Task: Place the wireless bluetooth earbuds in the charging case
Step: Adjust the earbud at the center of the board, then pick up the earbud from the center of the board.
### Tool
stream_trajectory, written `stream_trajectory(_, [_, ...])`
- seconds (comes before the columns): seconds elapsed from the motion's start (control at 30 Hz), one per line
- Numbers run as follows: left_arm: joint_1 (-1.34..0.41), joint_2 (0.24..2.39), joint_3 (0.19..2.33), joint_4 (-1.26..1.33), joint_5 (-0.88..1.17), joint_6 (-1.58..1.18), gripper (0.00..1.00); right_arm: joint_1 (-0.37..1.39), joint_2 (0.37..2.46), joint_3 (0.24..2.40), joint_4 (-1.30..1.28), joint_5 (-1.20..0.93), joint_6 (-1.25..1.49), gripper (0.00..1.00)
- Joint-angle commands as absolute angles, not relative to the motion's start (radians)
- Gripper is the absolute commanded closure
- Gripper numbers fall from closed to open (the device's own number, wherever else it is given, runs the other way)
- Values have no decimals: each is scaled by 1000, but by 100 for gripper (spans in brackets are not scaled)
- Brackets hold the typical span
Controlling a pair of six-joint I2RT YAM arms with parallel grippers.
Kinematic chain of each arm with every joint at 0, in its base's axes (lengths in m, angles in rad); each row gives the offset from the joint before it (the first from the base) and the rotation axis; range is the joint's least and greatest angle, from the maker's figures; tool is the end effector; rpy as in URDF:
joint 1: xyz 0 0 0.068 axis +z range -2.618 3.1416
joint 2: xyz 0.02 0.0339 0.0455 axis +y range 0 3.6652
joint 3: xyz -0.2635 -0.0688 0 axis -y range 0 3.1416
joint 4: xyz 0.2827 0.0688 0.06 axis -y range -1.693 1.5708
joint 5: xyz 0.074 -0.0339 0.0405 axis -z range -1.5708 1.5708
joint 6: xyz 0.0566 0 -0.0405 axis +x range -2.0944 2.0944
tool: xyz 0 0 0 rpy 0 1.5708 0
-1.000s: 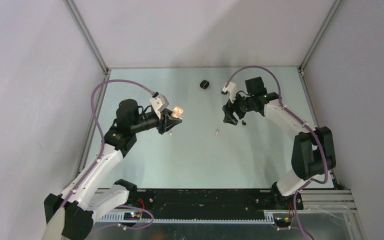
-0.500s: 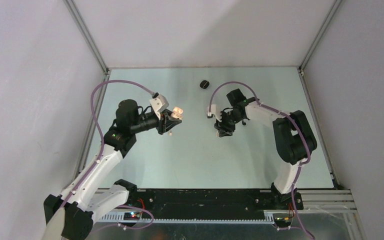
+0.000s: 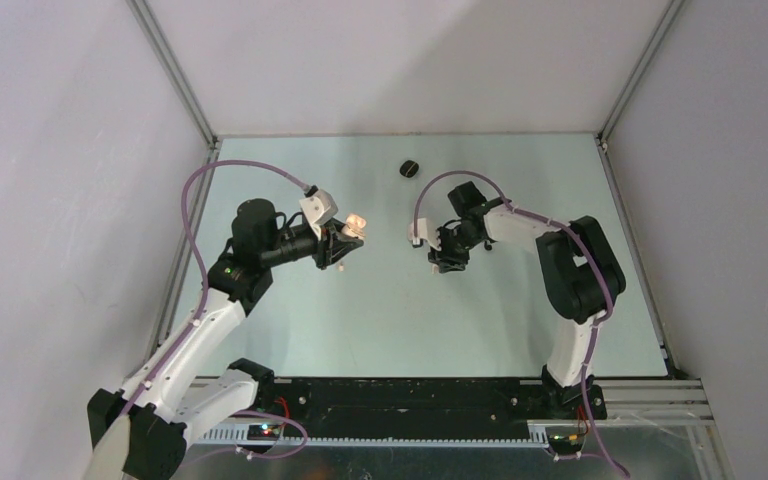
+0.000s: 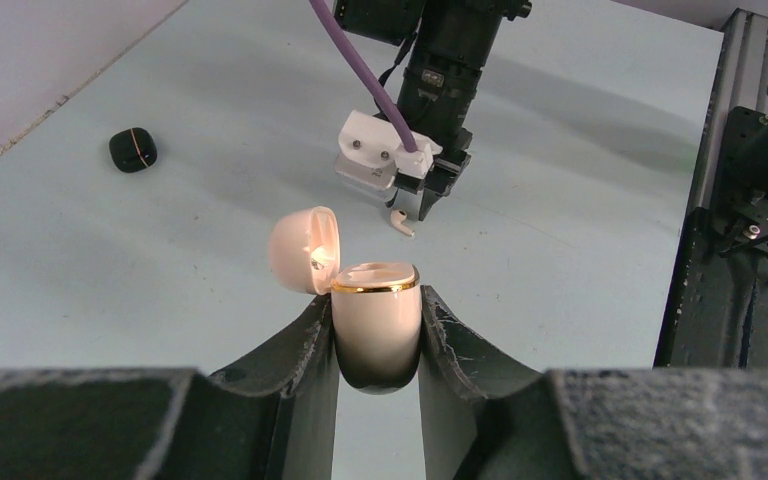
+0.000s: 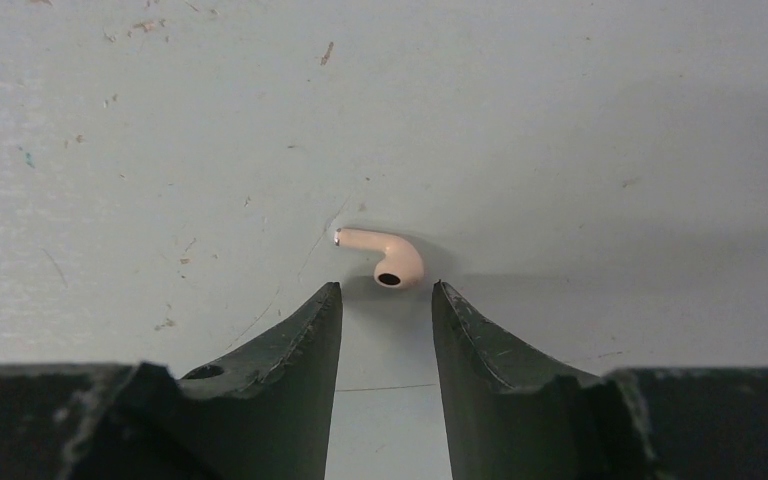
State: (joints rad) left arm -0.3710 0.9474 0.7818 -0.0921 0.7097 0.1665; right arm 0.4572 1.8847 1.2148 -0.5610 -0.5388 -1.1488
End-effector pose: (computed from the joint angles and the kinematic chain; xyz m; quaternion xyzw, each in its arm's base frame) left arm 0.2364 -0.1315 0.3102 0.4017 0.6598 -0.3322 0.5413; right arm 0.3471 0.2031 0.1201 -0.7148 0.6275 0.1915 0.2423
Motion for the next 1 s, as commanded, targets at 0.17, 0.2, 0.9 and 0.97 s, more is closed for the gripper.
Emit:
stream_trajectory(0.17, [-375,945,810,-81,729,189,100,458,1908,1233,-536,-518,-1213,60])
stream_trajectory(0.2, [-374,946,811,-81,730,189,100,457,1907,1233,-538,-519,-1219,60])
stream_trajectory(0.9, [-375,966,820,-89,730,193,100,482,1916,1233,-520,-473,-1257,58])
stream_trajectory(0.97, [-374,965,819,-89,730,194,100,484,1916,1234,-521,-471,-1259,57])
